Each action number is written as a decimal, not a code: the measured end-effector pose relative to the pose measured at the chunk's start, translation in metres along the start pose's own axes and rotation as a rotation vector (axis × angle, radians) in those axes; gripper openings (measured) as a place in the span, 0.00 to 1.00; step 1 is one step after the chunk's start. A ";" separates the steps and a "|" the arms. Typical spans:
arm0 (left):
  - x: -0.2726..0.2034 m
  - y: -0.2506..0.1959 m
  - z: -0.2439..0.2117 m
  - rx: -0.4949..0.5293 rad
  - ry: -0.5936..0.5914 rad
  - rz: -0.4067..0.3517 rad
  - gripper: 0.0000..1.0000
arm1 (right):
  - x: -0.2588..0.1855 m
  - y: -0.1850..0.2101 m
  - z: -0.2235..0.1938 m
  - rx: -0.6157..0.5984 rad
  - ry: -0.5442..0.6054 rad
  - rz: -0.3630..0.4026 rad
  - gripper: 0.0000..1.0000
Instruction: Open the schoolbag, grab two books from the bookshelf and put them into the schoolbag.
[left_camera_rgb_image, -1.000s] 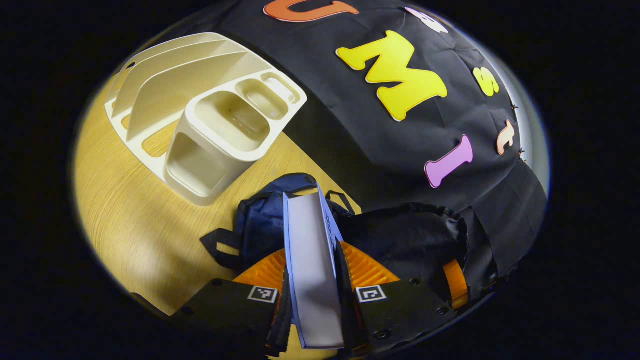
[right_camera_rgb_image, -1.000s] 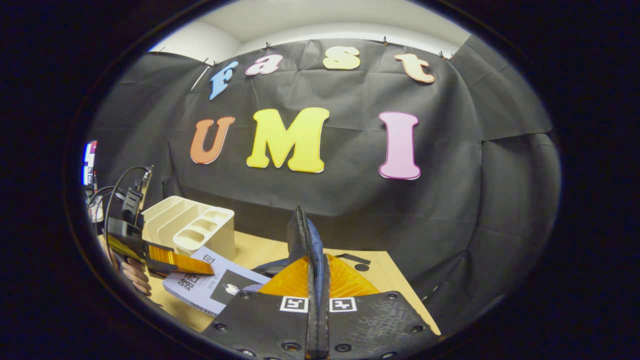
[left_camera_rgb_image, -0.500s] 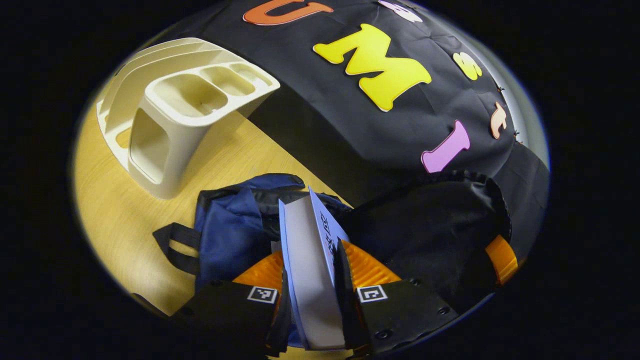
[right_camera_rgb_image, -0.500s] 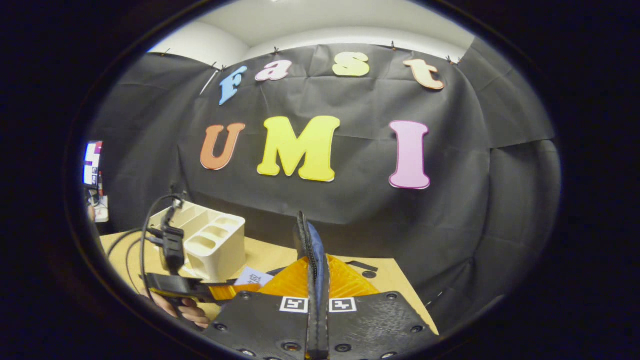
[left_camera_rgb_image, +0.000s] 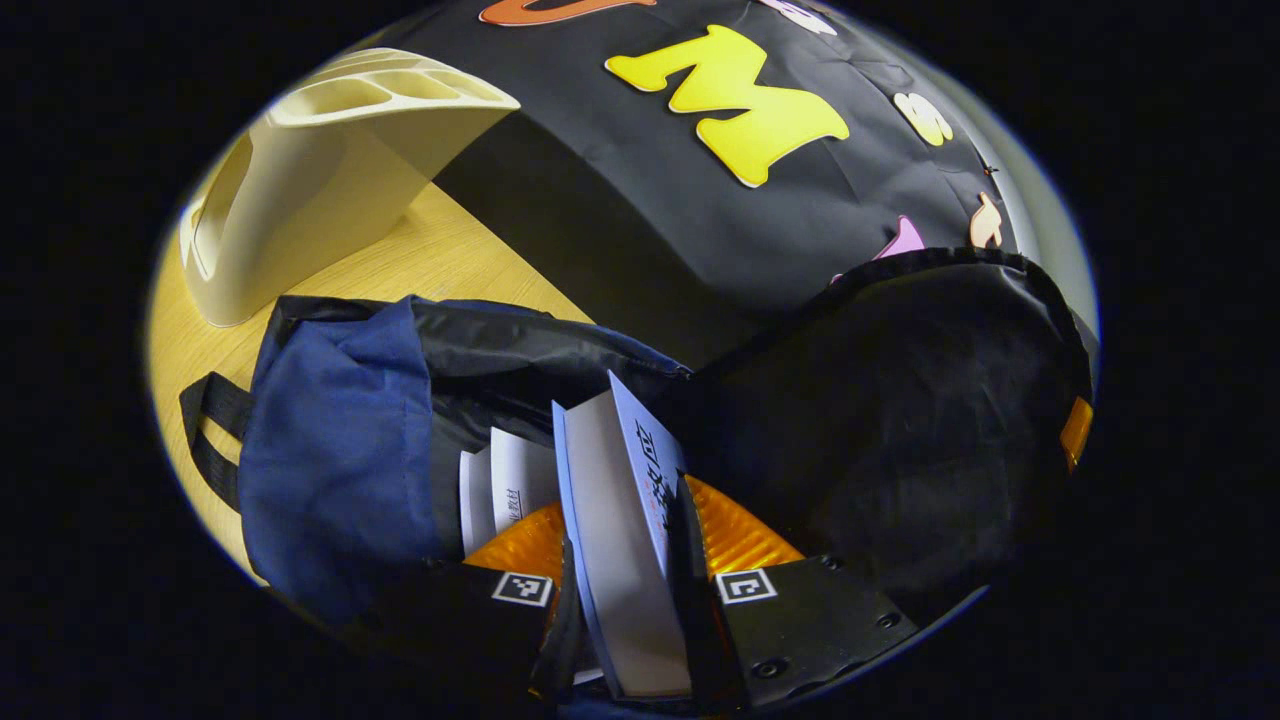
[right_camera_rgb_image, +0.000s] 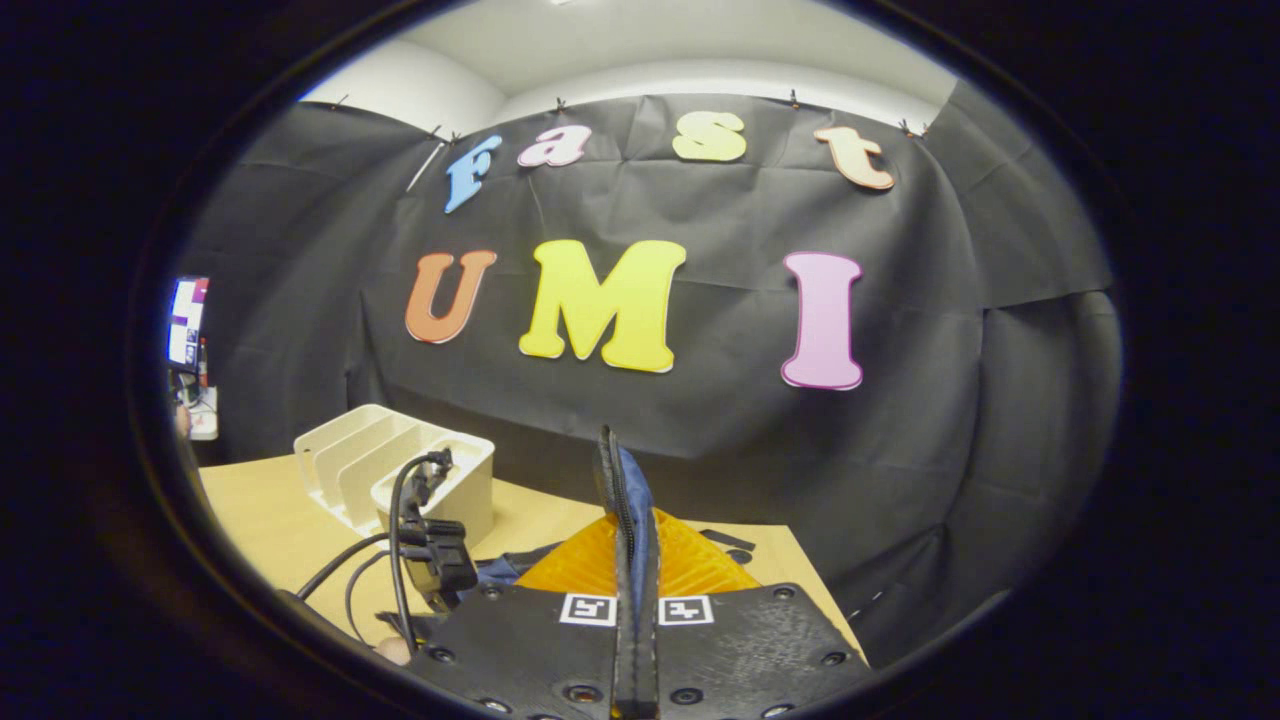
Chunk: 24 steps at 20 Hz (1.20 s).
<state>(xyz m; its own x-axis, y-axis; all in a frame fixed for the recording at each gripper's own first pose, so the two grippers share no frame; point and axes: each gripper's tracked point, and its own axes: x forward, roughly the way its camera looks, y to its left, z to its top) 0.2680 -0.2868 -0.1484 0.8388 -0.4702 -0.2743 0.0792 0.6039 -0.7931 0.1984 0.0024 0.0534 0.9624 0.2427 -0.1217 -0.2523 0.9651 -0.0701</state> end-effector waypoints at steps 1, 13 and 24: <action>0.000 0.004 0.000 0.005 0.006 0.013 0.46 | 0.001 -0.001 -0.004 0.005 0.005 -0.003 0.00; -0.032 0.028 0.004 0.410 0.041 0.190 0.87 | 0.012 -0.035 -0.060 0.093 0.087 -0.064 0.02; -0.111 0.071 0.065 0.579 -0.097 0.319 0.88 | -0.015 -0.045 -0.108 0.043 0.216 -0.219 0.28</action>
<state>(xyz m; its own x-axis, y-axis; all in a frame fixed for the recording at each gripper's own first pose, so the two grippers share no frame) 0.2160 -0.1495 -0.1391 0.9115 -0.1682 -0.3754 0.0735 0.9645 -0.2536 0.1842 -0.0548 -0.0481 0.9486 0.0069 -0.3165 -0.0327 0.9966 -0.0762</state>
